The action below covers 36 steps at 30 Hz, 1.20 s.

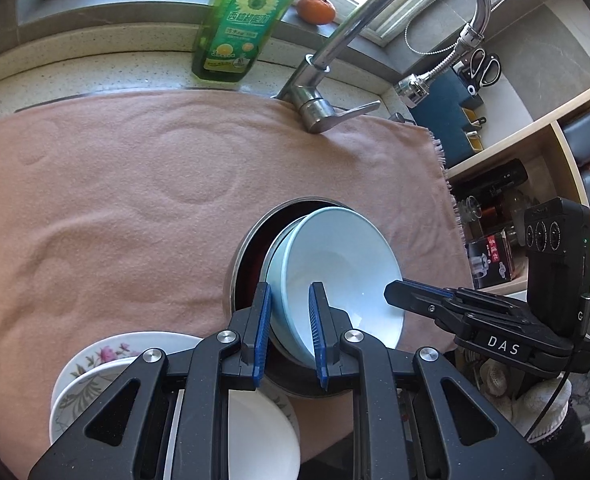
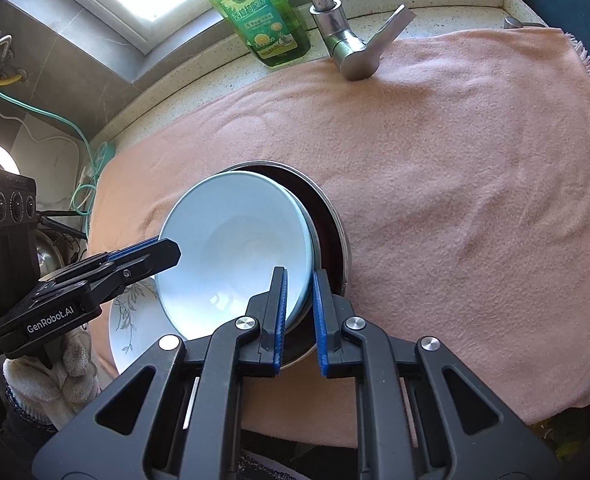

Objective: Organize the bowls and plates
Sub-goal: 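Lower the white bowl into the red bowl and open the right gripper, then move the right gripper to the rim of the large steel bowl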

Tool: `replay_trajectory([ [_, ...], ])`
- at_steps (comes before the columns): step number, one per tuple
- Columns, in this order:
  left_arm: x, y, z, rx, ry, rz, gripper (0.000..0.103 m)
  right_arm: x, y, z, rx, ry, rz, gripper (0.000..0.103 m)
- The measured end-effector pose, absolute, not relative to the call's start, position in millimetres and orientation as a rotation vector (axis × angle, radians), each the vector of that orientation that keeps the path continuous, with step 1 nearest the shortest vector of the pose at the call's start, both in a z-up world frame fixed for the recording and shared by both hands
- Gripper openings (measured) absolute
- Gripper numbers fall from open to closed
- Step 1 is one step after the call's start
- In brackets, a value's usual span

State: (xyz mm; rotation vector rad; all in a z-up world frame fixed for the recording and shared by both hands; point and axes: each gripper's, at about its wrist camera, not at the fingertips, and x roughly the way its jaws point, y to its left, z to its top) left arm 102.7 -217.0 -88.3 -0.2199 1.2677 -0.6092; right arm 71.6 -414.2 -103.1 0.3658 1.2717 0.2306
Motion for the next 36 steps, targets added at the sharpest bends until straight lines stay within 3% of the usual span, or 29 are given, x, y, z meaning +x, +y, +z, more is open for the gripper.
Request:
replay_trajectory([
  [13,102.3,-215.0,-87.8,-0.219,1.265,-0.616,0.017,70.5,-412.8,-99.0,0.341,1.255,0.228,0.014],
  [16,101.2,-215.7,-84.7,-0.198,1.260,-0.619,0.018,68.6,-414.0,-93.1,0.335,1.234,0.227,0.030],
  [18,100.7,-213.9,-81.6,-0.197,1.253,-0.613,0.025,66.8,-416.7,-88.3,0.345,1.211,0.229,0.054],
  [19,100.7,-212.7,-80.0,-0.202,1.249,-0.613,0.027,66.1,-418.7,-85.5,0.351,1.197,0.229,0.056],
  [25,101.6,-198.7,-73.3,-0.240,1.229,-0.593,0.039,61.4,-430.1,-77.0,0.379,1.157,0.230,0.065],
  [36,97.8,-177.1,-86.6,-0.281,1.253,-0.552,0.039,46.5,-469.5,-87.3,0.489,1.136,0.172,0.065],
])
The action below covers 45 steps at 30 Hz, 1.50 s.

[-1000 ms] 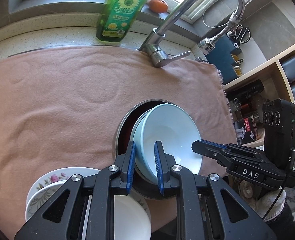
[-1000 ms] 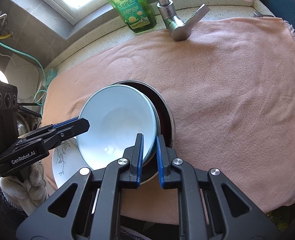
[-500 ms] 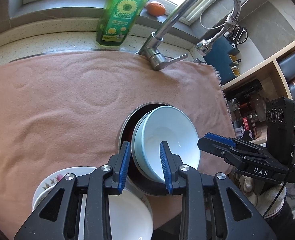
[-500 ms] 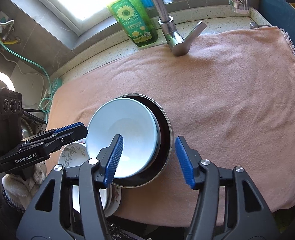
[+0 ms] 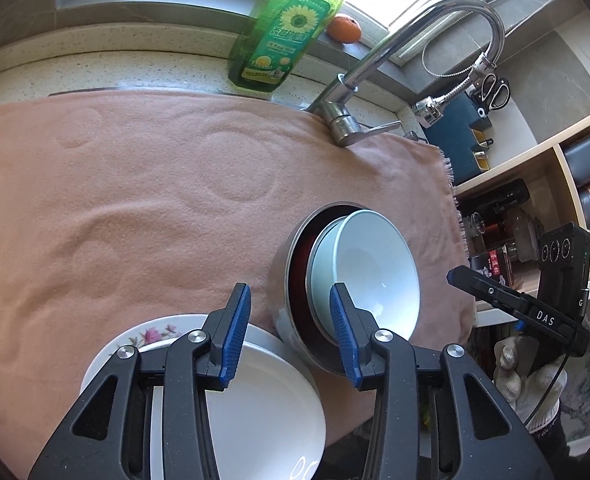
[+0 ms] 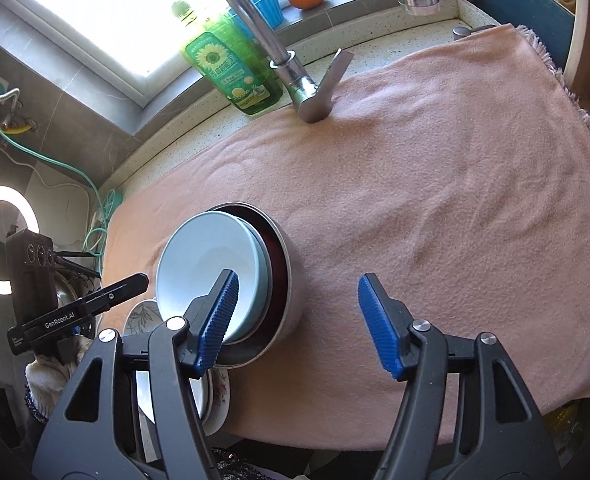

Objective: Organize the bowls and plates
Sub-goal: 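Move the right gripper to the rim of the large steel bowl, then close the right gripper on the large steel bowl rim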

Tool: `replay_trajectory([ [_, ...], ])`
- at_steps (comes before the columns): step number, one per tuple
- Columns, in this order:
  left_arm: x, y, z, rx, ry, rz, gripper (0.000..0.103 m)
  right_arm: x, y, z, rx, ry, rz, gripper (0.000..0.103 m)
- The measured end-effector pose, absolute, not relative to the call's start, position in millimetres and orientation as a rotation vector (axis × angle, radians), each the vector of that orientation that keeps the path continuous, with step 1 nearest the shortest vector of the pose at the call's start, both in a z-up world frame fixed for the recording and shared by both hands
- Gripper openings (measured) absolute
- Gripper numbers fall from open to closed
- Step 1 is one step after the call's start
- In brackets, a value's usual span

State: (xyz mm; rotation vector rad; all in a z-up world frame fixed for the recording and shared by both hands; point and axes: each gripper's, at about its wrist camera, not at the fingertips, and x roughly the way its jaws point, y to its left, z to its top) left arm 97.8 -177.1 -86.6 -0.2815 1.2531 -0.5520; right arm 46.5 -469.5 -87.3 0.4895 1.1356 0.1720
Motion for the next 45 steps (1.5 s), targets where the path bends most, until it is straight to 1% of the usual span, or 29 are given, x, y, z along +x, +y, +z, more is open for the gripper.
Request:
replay_trajectory([
  [4,96.6,-176.0,-91.4,-0.297,1.260,-0.546,0.040,44.9,-474.0,-99.1,0.524,1.164,0.180,0.064],
  [10,96.6,-177.9,-94.6,-0.303,1.265,-0.547,0.039,45.1,-471.1,-111.7,0.557,1.192,0.210,0.057],
  [13,96.6,-177.6,-96.6,-0.305,1.268,-0.544,0.039,46.3,-470.0,-117.0,0.586,1.206,0.229,0.050],
  [14,97.2,-177.1,-97.4,-0.313,1.270,-0.545,0.038,47.0,-469.4,-118.6,0.593,1.211,0.233,0.046],
  [15,97.8,-176.7,-98.3,-0.319,1.273,-0.545,0.037,47.5,-468.4,-119.9,0.597,1.215,0.236,0.045],
  [19,99.1,-176.6,-100.8,-0.322,1.281,-0.547,0.037,49.7,-465.4,-124.1,0.597,1.225,0.240,0.044],
  [24,101.8,-176.6,-103.6,-0.332,1.287,-0.545,0.028,53.5,-462.8,-127.7,0.592,1.237,0.241,0.032],
  [26,102.5,-177.0,-105.4,-0.337,1.294,-0.547,0.026,55.7,-462.2,-128.9,0.590,1.240,0.240,0.030],
  [31,103.8,-181.0,-108.5,-0.340,1.303,-0.544,0.026,60.5,-458.0,-132.7,0.580,1.253,0.250,0.026],
  [35,104.4,-185.3,-111.5,-0.333,1.311,-0.545,0.019,64.7,-453.7,-136.8,0.569,1.264,0.258,0.024],
  [36,104.7,-186.3,-112.5,-0.333,1.314,-0.546,0.019,65.6,-452.8,-138.0,0.568,1.267,0.260,0.021],
  [40,105.4,-188.5,-112.2,-0.334,1.311,-0.548,0.017,68.8,-450.2,-142.4,0.572,1.279,0.274,0.016],
  [41,105.6,-189.1,-111.8,-0.332,1.309,-0.549,0.017,69.1,-449.8,-142.2,0.573,1.278,0.278,0.014],
  [42,105.8,-189.9,-111.5,-0.331,1.308,-0.551,0.015,69.4,-449.5,-141.8,0.570,1.280,0.278,0.014],
  [45,105.6,-191.6,-109.9,-0.322,1.303,-0.549,0.014,70.7,-449.3,-142.2,0.577,1.285,0.278,0.014],
])
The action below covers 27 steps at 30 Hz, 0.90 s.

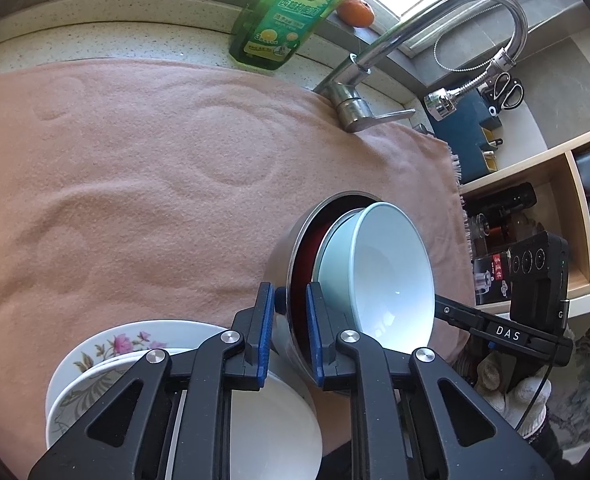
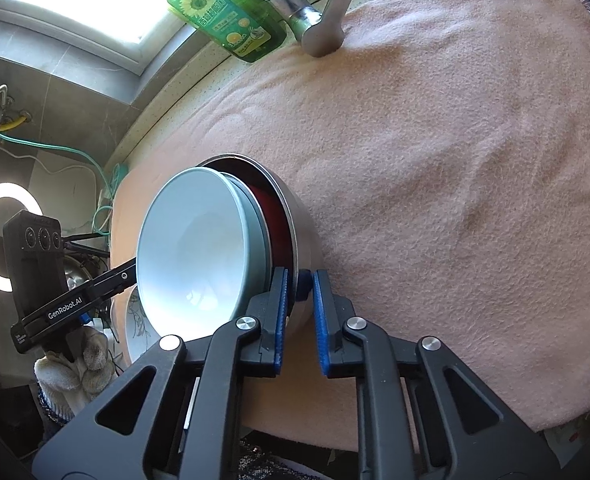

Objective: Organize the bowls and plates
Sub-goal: 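Close the right gripper on the large steel bowl rim, then lift the nested bowl stack and carry it over the plate stack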

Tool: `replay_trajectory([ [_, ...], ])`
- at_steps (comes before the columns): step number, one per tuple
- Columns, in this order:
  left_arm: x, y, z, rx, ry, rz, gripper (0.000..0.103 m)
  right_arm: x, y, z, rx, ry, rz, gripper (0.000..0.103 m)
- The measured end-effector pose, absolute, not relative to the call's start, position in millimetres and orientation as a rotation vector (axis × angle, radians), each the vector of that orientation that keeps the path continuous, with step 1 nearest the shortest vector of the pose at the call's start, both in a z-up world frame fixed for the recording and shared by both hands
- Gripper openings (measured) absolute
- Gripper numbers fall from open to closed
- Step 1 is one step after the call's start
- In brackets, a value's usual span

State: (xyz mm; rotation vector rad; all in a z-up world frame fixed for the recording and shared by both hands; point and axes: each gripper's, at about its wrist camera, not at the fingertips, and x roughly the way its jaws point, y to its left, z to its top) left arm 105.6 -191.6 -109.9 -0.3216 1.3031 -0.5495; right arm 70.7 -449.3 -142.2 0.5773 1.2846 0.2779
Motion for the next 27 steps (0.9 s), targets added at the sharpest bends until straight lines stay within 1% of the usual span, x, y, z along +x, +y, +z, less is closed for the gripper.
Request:
replay_trajectory([
  [13,101.4,-193.0,-104.3,-0.341,1.283,-0.523,0.014,71.1,-455.0,-133.5,0.557,1.284,0.283,0.014],
  [21,94.3,-198.6,-94.7,-0.349,1.247,-0.507,0.014,70.6,-459.7,-117.5,0.528,1.256,0.303,0.014],
  [27,85.9,-196.3,-76.4,-0.369,1.198,-0.493,0.014,67.8,-455.5,-94.5,0.497,1.217,0.347,0.014],
])
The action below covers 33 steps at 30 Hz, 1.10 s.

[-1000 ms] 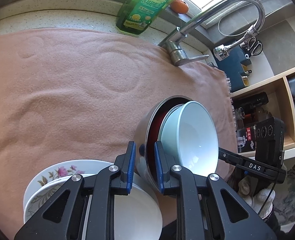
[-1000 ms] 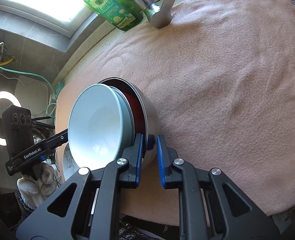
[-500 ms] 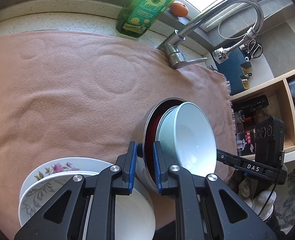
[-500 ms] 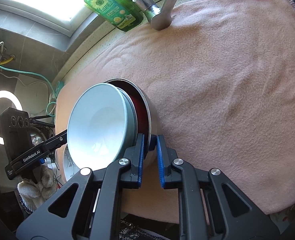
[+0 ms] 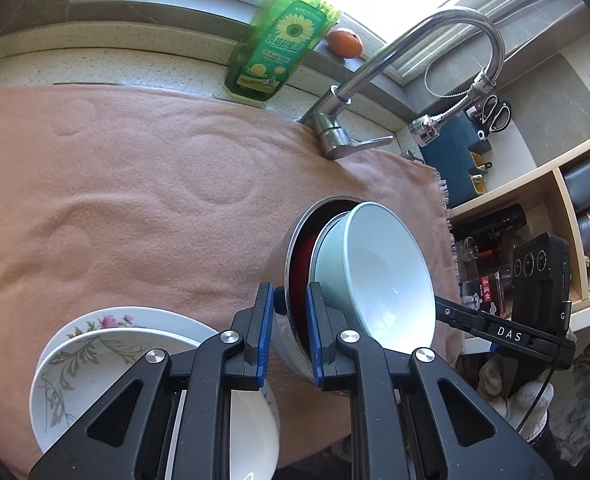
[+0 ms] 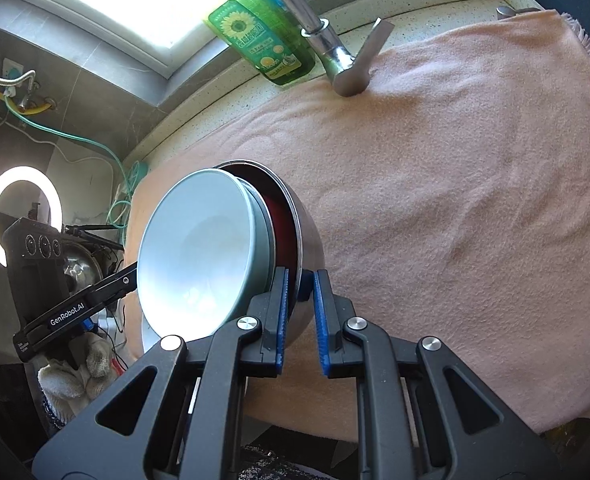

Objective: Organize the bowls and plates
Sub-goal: 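Lift the nested bowl stack and carry it over the plate stack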

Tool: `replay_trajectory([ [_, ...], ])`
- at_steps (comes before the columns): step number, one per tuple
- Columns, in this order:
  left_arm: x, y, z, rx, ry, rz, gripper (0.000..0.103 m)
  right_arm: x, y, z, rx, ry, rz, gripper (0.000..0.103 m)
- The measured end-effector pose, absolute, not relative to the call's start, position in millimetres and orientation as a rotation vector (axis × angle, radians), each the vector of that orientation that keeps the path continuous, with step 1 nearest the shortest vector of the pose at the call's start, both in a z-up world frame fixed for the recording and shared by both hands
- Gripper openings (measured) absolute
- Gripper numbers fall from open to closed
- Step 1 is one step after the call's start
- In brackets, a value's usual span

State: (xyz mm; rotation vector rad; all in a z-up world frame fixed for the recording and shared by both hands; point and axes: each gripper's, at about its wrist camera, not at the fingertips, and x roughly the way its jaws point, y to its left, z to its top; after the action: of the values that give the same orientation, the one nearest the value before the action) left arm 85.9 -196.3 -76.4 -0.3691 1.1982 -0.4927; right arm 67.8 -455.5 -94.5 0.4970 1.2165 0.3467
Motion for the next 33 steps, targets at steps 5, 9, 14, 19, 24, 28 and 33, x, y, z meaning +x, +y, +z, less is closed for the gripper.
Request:
replay_trajectory([
  [5,76.7,-185.3,-59.9,-0.389,1.152,-0.464,0.014,62.7,-443.5,-76.6,0.461,1.195,0.385,0.014],
  [9,67.1,-172.0,-49.7,-0.404,1.123,-0.447,0.014,56.5,-428.8,-67.8,0.445,1.184,0.411,0.014],
  [14,56.1,-149.0,-42.9,-0.419,1.104,-0.431,0.014,48.7,-401.3,-63.5,0.431,1.182,0.437,0.014],
  [19,44.3,-120.6,-41.9,-0.427,1.102,-0.413,0.014,39.2,-369.1,-64.0,0.426,1.195,0.453,0.014],
  [24,31.8,-95.3,-46.1,-0.432,1.113,-0.402,0.013,29.9,-343.1,-66.9,0.412,1.203,0.451,0.014],
  [28,25.3,-81.3,-53.5,-0.434,1.130,-0.402,0.013,23.8,-330.1,-73.0,0.414,1.218,0.438,0.014],
  [33,20.6,-73.1,-60.9,-0.433,1.150,-0.409,0.013,15.7,-320.2,-80.8,0.406,1.241,0.421,0.014],
])
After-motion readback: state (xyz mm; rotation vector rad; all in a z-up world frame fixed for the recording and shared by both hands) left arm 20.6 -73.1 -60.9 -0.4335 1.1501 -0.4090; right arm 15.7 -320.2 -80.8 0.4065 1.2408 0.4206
